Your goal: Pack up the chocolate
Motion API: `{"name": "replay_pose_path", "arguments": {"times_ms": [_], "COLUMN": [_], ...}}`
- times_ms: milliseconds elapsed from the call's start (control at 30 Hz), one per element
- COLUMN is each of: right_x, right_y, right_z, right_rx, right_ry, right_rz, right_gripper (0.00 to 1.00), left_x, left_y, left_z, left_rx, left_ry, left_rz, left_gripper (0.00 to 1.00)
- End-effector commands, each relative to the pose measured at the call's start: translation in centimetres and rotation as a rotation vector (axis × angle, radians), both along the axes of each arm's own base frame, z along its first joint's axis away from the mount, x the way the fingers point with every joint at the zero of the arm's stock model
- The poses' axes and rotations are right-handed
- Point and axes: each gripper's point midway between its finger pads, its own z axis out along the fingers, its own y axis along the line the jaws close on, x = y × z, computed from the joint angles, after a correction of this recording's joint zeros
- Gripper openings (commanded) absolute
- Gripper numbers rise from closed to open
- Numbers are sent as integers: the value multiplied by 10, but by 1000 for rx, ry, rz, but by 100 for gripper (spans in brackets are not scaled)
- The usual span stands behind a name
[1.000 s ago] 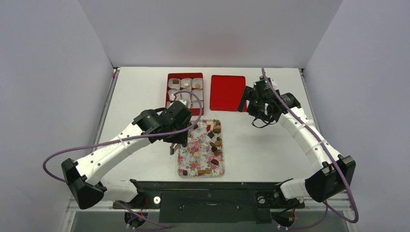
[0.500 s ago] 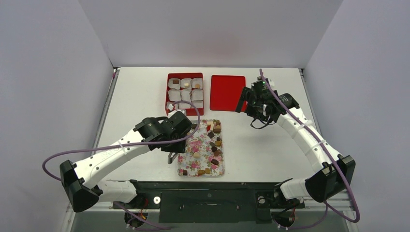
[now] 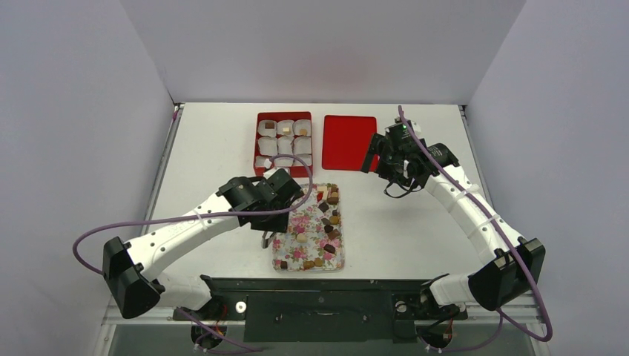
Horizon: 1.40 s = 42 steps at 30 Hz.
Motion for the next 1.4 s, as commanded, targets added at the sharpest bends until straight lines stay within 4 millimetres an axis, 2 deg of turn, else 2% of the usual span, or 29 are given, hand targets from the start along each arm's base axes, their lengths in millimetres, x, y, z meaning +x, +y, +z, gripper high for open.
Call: {"name": "replay_pose_path", "arguments": {"times_ms": [0,667,1367], "right_x": [12,11,12], "right_y": [2,-3,-9], "right_z": [11,8,5], "right_rx": [7,1,-5], "right_ry": [-50,-44,-35], "right_rz": [-18,-27,-39], "right_gripper": [84,84,83], "left_x": [13,16,26], "left_y": [-5,-1,2], "left_z": [4,-19,-33], "left_rx": [-27,-46,-36], "left_ry": [-39,-1,27], "left_rz": [9,24,34], "left_gripper": [41,41,40]}}
